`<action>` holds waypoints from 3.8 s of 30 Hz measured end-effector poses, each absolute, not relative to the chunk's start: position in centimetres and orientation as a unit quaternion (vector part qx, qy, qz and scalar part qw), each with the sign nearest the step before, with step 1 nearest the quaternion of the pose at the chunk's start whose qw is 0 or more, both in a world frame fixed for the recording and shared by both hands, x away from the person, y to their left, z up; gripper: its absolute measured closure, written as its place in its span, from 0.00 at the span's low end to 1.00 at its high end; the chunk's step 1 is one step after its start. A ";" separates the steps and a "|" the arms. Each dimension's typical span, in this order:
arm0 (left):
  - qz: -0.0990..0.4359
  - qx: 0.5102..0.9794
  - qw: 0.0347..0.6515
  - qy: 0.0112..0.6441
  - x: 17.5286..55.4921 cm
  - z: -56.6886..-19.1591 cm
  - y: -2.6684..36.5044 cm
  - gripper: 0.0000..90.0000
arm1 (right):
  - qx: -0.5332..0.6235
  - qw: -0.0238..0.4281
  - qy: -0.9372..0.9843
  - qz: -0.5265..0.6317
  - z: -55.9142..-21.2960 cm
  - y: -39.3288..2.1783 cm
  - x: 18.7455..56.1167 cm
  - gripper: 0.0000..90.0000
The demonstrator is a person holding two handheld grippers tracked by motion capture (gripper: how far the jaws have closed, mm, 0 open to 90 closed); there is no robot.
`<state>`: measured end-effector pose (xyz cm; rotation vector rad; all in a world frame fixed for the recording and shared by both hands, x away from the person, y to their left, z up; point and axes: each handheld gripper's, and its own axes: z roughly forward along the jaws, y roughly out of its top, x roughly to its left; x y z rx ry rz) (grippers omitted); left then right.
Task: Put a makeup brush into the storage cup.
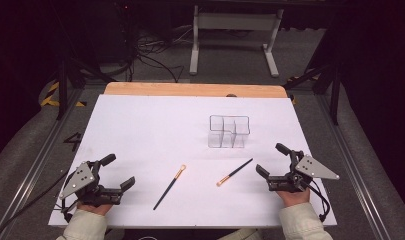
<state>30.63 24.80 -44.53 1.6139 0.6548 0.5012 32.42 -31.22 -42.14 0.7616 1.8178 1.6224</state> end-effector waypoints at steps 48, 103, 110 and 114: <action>0.201 0.681 0.643 0.287 32.4 -43.4 23.0 0.00 | 0.285 0.284 0.686 0.607 -42.2 -31.1 32.5 0.00; 0.077 0.908 0.309 0.273 36.1 -37.2 14.1 0.11 | 0.292 0.282 0.691 0.598 -42.3 -31.7 32.1 0.00; 0.062 0.923 0.271 0.264 36.3 -37.4 13.0 0.11 | 0.292 0.282 0.690 0.599 -42.3 -31.8 32.0 0.00; 0.066 0.931 0.248 0.259 36.3 -37.6 12.4 0.10 | 0.293 0.282 0.690 0.598 -42.3 -31.9 32.0 0.01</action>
